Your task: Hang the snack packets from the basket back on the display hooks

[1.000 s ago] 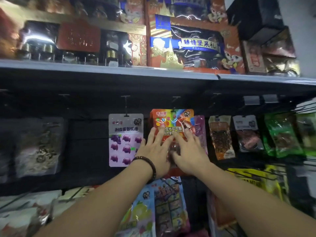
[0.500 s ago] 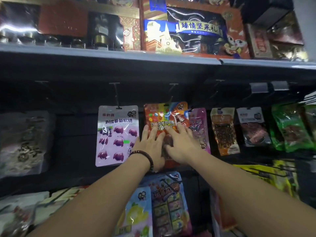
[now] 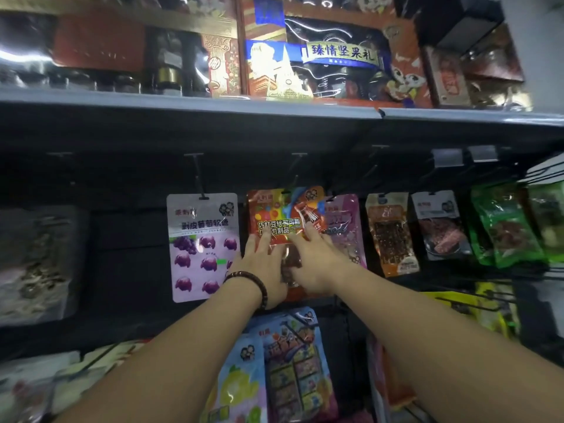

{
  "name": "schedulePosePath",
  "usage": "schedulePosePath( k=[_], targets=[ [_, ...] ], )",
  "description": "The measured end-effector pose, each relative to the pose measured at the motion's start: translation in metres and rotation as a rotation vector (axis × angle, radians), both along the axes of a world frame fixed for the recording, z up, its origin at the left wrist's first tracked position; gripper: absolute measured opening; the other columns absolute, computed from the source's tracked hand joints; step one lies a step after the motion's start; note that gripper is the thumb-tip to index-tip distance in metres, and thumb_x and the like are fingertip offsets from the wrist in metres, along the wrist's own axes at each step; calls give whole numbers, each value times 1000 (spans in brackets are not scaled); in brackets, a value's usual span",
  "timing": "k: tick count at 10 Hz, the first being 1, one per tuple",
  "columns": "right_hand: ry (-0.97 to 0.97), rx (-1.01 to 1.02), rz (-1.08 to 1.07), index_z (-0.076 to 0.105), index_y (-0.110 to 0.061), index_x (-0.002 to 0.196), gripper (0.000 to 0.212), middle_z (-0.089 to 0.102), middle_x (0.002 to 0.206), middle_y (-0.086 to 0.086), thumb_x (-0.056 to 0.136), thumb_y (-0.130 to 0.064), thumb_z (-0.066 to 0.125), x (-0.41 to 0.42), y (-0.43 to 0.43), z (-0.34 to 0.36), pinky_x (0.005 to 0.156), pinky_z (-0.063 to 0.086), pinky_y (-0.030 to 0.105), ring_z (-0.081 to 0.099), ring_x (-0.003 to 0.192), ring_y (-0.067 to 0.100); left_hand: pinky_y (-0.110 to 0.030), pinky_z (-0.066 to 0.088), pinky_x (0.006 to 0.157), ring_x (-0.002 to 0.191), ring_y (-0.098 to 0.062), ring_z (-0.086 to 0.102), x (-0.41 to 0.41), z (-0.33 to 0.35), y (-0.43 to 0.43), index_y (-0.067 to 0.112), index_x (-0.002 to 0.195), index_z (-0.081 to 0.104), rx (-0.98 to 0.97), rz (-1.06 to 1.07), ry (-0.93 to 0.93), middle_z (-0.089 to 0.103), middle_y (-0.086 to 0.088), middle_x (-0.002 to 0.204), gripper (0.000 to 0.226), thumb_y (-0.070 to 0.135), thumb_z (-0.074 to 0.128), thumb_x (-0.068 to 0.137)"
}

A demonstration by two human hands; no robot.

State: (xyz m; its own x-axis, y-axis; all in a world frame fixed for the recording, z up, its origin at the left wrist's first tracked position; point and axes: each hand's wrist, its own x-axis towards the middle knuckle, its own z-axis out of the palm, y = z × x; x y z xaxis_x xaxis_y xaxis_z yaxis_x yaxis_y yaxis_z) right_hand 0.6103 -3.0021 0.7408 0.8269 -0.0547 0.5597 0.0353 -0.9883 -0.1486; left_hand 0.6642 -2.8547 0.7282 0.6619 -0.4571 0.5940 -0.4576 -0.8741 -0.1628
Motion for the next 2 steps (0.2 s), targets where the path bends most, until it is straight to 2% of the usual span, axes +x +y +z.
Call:
schedulePosePath(
  k=[1, 2],
  targets=[
    [-2, -18, 17, 26, -27, 168, 79, 2, 180, 3, 100, -34, 66, -23, -4, -2, 127, 31, 60, 13, 164, 37, -59, 25, 126, 163, -34, 0, -15, -5, 3, 29, 163, 20, -13, -32, -1, -7, -7, 177, 83, 48, 59, 92],
    [-11, -107, 26, 40, -21, 159, 66, 29, 169, 5, 99, -32, 65, -49, -8, -5, 119, 44, 57, 33, 154, 33, -59, 34, 122, 161, -34, 12, -40, -9, 6, 24, 162, 25, 10, -22, 2, 9, -9, 175, 84, 47, 60, 90]
  ],
)
